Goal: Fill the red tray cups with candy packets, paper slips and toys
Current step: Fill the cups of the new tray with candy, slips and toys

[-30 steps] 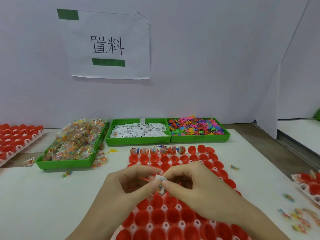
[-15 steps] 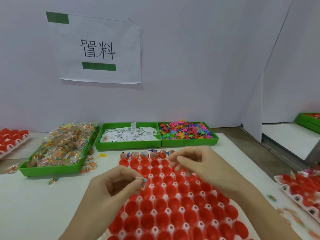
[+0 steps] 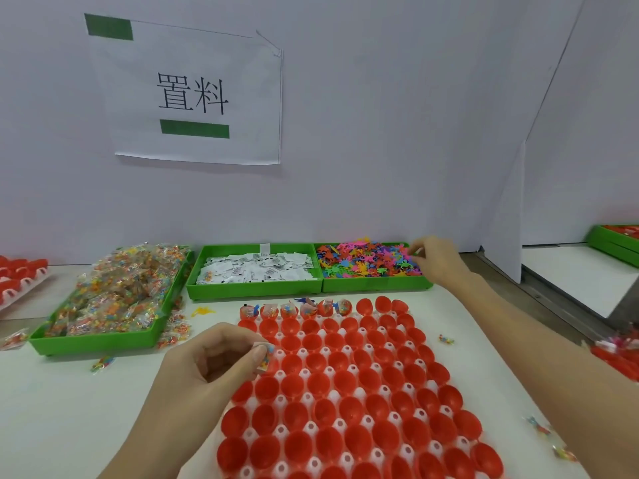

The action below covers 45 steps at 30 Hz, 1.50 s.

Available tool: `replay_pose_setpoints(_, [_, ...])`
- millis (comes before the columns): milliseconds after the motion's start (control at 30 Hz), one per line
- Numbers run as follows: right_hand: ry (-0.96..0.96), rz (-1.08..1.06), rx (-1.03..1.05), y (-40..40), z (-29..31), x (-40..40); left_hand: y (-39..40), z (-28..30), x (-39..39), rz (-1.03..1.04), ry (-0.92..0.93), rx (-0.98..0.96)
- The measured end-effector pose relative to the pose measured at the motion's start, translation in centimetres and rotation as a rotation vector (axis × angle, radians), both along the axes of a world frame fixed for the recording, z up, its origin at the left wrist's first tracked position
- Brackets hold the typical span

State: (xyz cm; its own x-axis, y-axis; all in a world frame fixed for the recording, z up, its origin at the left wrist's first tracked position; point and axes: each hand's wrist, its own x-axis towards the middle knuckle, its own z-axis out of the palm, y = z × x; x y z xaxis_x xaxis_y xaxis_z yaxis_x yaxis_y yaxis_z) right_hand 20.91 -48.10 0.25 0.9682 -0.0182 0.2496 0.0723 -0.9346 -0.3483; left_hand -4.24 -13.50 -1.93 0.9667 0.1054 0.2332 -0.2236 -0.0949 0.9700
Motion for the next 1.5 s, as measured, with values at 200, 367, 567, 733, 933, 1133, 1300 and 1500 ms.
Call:
replay_pose_setpoints(200, [0.032, 0.110, -0.141, 0.3, -0.7, 0.9, 0.3, 0.0, 0.0, -0.021, -0.003, 0.012])
replay_pose_setpoints(367, [-0.018, 0.083, -0.234, 0.6, -1.0, 0.7, 0.2, 0.1, -0.2, -0.028, 0.003, 0.013])
replay_pose_setpoints(567, [-0.118, -0.009, 0.307, 1.2, -0.7, -0.8, 0.4, 0.2, -0.3, -0.010, 0.042, 0.003])
replay_pose_setpoints(733, [0.052, 0.251, 0.881, 4.2, 1.2, -6.8, -0.2, 0.8, -0.7, -0.035, 0.055, -0.062])
replay_pose_setpoints(933, [0.170, 0.651, 0.693, 8.3, 1.6, -17.0, -1.8, 1.1, -1.7, -0.050, 0.081, -0.135])
replay_pose_setpoints(1133, [0.210, 0.739, 0.651, 11.0, 1.9, -21.3, -2.7, 0.8, -2.4, -0.038, 0.095, -0.100])
replay_pose_setpoints(1300, [0.192, 0.724, 0.663, 11.6, 1.5, -22.6, -3.0, 0.5, -2.5, -0.008, 0.026, -0.039])
replay_pose_setpoints(1500, [0.265, 0.717, 0.718, 11.5, 1.2, -23.2, -3.2, 0.2, -2.6, 0.063, -0.069, -0.006])
